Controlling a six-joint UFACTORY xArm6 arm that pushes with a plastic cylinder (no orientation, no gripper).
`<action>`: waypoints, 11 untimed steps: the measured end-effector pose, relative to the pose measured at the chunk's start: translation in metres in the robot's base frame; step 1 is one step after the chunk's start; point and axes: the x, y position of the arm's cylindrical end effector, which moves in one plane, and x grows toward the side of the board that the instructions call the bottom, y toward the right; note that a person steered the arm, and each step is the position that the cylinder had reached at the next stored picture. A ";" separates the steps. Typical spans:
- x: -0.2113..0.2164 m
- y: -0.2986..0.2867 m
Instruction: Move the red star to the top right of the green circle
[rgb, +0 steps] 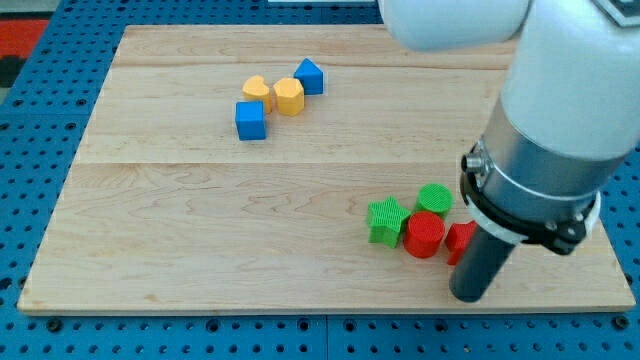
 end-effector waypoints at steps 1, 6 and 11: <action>-0.017 0.013; -0.054 0.024; -0.006 0.020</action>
